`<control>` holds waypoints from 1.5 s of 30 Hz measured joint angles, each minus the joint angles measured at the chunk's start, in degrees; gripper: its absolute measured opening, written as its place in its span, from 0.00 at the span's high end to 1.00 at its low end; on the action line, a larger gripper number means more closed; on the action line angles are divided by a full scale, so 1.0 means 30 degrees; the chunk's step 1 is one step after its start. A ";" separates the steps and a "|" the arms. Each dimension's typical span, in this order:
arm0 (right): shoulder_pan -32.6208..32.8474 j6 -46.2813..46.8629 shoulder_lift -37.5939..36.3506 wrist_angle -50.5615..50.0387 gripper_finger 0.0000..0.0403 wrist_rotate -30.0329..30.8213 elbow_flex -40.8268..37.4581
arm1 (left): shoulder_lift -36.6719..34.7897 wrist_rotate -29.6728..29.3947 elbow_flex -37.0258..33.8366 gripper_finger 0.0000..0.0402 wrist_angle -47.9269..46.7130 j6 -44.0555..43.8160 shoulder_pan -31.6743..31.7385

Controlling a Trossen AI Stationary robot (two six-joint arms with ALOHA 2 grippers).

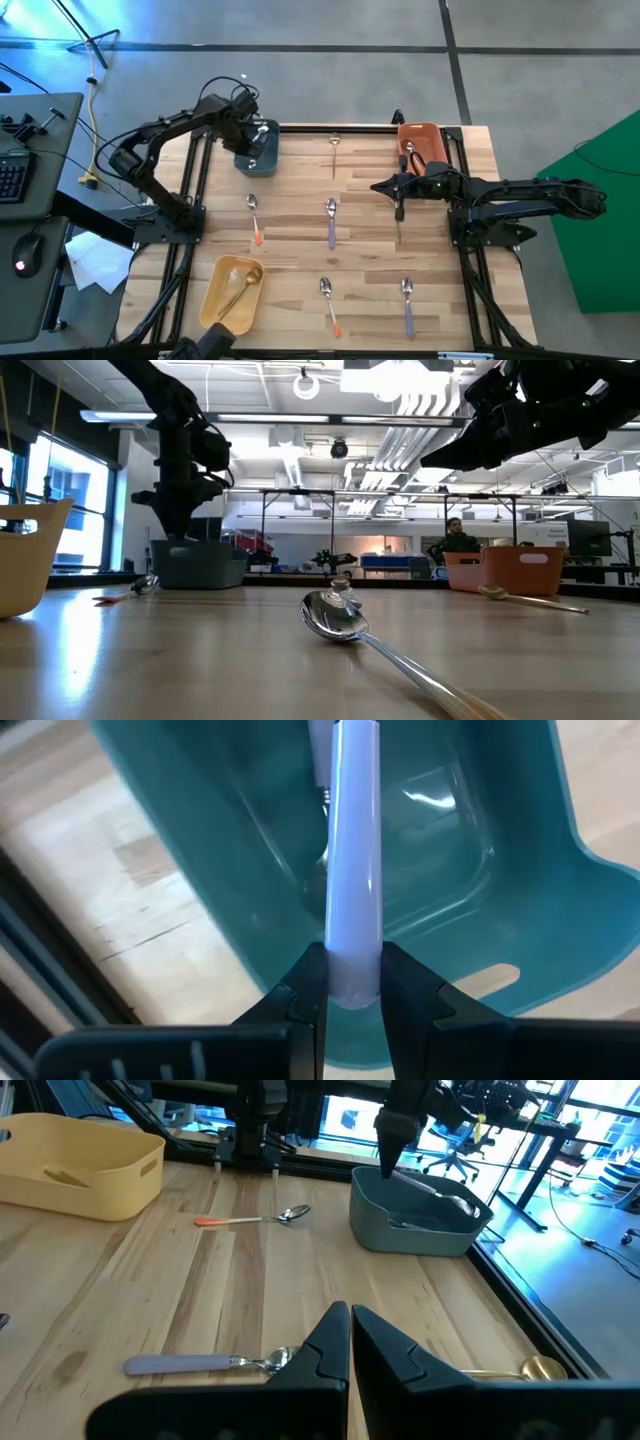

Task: Sort silverware by color (type)
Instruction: Put the top left purple spoon into the blue bin, then put the bottom gold spoon into the yellow bin

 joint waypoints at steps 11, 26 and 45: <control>0.0004 -0.0051 0.0000 0.0007 1.00 0.0000 0.0000 | 0.1514 0.0106 0.0000 0.87 0.0339 0.0128 0.0000; 0.0002 0.0009 0.0000 0.0007 1.00 0.0000 0.0000 | -0.0137 -0.1675 0.0000 0.58 0.0907 0.1324 -0.0217; 0.0277 0.7894 0.0022 -0.2307 1.00 0.4449 0.0868 | -0.9510 0.1335 -1.0764 0.77 2.4228 0.3302 -0.6350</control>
